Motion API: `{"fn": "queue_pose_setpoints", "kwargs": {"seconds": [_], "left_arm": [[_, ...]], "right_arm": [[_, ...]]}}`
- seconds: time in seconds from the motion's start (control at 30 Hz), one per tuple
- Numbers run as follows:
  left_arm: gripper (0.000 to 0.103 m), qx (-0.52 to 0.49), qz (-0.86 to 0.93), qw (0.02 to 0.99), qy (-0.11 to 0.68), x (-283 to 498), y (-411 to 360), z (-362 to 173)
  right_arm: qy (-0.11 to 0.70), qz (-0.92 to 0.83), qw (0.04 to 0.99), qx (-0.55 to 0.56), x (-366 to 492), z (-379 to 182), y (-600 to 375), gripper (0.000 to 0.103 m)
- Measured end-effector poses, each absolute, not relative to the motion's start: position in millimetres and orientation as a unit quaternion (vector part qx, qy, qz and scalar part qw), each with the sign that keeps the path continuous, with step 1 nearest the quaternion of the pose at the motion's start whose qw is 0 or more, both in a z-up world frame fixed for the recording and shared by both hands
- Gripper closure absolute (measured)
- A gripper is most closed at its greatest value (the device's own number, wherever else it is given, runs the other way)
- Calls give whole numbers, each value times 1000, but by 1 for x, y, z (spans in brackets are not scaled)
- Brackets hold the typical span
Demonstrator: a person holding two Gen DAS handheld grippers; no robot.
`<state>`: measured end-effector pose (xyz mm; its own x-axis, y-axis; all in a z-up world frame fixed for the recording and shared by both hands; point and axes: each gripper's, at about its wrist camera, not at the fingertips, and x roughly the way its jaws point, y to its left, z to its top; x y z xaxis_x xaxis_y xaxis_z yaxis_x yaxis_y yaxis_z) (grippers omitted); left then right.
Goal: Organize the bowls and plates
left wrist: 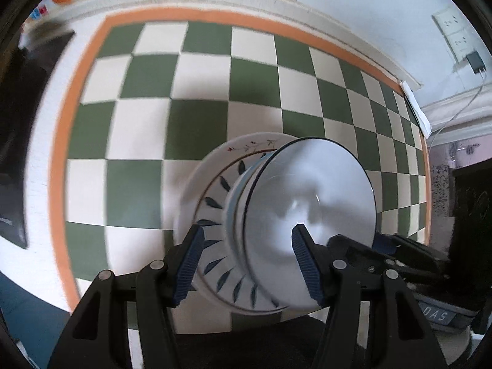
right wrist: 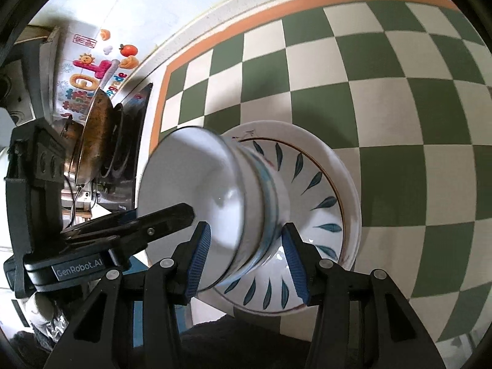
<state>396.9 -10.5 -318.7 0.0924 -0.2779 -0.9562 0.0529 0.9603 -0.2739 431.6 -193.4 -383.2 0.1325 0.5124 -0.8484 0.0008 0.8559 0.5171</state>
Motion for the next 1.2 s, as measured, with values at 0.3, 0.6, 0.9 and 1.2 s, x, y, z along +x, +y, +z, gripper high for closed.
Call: {"fn": "queue_pose_setpoints", "kwargs": {"seconds": [0.3,0.6,0.9,1.2], "left_arm": [[43,-28,-97,781,616,367,-5,-276],[10,-10,-86,817,570,345,-2,-243],[9,-7,-76,850,521,307,-11,-201],[1,-18,-50,888,458,228,-23,-141]], "right_arm": [[604,126,772,150,391,-326,-187,36],[561,63,815,132,355,-278,-195,9],[510,44,852,113,316,-224,-206,5],[442,54,892,74,232,-154,-212,3]]}}
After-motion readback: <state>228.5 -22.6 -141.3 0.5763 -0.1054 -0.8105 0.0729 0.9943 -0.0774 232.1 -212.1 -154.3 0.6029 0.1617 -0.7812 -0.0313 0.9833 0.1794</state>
